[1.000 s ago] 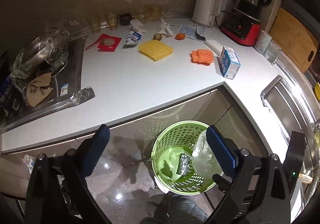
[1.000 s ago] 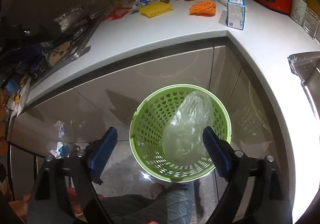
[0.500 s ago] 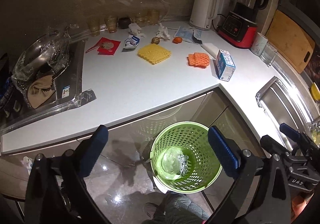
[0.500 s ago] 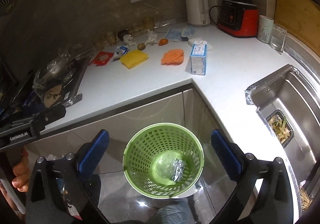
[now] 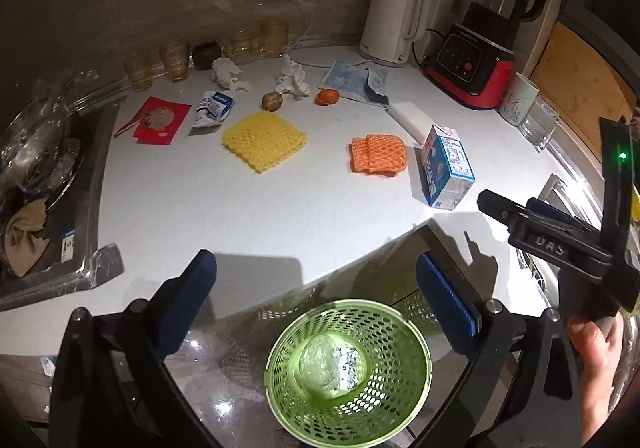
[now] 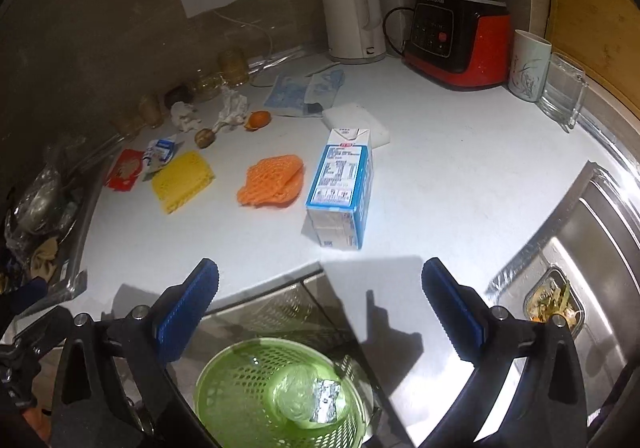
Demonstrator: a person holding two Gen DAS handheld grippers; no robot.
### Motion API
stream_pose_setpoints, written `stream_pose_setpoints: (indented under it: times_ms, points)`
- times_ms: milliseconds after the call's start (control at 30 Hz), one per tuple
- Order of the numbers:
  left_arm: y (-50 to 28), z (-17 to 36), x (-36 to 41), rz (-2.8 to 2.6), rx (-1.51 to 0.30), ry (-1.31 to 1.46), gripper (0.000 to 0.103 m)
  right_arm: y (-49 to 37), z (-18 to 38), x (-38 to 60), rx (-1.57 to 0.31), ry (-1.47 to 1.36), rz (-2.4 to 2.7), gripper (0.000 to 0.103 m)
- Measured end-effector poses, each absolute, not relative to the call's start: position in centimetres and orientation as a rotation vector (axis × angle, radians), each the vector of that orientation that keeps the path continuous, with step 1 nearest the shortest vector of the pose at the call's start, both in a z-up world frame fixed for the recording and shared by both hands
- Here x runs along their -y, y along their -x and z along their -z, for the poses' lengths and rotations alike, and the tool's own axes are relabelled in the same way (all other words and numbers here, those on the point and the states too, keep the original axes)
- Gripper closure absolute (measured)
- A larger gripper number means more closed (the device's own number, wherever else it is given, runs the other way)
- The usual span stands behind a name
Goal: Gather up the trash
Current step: 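Grasp the blue-and-white milk carton with the right gripper, then grasp the orange foam net with the left gripper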
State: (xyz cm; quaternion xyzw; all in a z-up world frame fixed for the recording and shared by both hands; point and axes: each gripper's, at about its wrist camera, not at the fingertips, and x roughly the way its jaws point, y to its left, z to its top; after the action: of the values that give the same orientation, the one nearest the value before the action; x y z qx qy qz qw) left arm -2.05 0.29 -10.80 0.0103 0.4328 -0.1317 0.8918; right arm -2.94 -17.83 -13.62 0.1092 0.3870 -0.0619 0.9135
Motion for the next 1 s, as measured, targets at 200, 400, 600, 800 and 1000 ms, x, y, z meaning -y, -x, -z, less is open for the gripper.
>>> stream_pose_setpoints:
  times_ms: [200,400,600,800,1000]
  points:
    - [-3.9,12.2,3.6,0.281,-0.914,-0.050,0.008,-4.4,16.9,19.7,-0.875,-0.205,0.161,0.002]
    - [-7.3,13.8,6.5,0.299,-0.942,-0.074,0.008,-6.9,18.8,20.5,-0.924,-0.180,0.155,0.043]
    - [-9.8,15.4,9.4,0.329,-0.975,-0.081,0.008,-5.6,17.8,22.9,-0.931,-0.228,0.128,0.060]
    - [-12.4,17.1,12.3,0.330,-0.997,-0.107,0.008,-2.9,15.3,25.4,-0.887,-0.235,0.164,0.060]
    - [-14.3,18.3,14.0,0.338,-1.030,-0.091,0.008,-1.4,14.0,27.2,-0.875,-0.260,0.171,0.060]
